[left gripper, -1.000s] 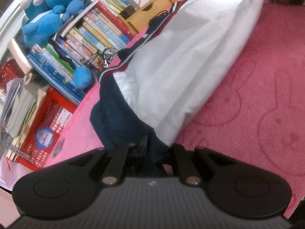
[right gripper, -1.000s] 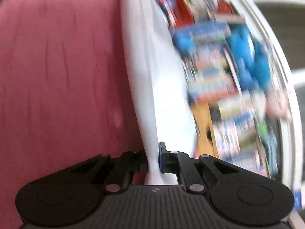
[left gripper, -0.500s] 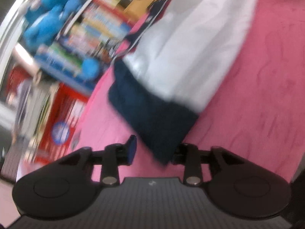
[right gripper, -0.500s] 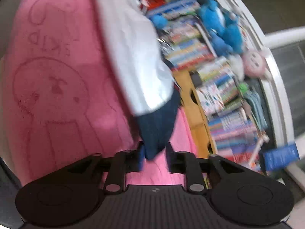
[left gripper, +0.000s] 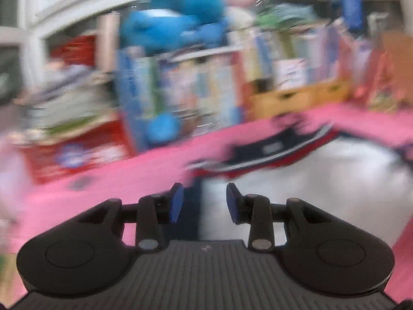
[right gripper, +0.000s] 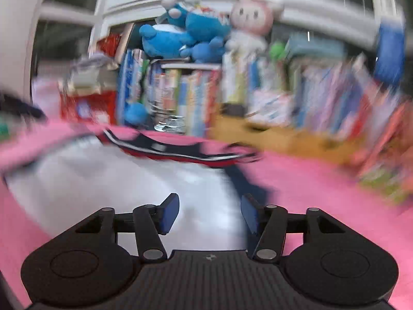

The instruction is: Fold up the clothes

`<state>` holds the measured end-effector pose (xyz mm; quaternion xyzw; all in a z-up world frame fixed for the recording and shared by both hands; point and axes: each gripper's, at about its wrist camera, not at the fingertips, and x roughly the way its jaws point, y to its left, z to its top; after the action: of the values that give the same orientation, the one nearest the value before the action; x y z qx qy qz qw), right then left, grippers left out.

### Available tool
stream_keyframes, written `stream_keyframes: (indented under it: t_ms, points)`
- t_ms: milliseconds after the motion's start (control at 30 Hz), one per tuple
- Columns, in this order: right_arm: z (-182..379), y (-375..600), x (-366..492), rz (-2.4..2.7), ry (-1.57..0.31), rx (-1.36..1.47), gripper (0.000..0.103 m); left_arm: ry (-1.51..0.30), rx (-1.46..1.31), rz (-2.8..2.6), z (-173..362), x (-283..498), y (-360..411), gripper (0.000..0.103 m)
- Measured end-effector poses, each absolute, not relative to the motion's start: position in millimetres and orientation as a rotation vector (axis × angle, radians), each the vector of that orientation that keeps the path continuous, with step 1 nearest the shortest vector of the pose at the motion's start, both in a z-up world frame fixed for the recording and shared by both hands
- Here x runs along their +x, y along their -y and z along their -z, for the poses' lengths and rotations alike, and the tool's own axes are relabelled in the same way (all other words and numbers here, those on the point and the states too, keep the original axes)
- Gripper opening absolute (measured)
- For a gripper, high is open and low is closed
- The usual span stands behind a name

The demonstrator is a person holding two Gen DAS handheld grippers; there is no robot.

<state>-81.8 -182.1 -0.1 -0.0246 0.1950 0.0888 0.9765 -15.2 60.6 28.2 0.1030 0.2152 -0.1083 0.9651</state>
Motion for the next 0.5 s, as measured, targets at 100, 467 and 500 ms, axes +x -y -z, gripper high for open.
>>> stream_keyframes:
  t_ms: [100, 467, 500]
  points:
    - [7, 143, -46, -0.204, -0.396, -0.12, 0.05, -0.412, 0.308, 0.22, 0, 6, -10, 0.036]
    - [78, 40, -8, -0.193, -0.107, -1.232, 0.045, -0.427, 0.763, -0.008, 72, 49, -11, 0.038]
    - [89, 45, -5, -0.18, -0.072, -1.313, 0.041, -0.423, 0.774, -0.003, 73, 49, -11, 0.038]
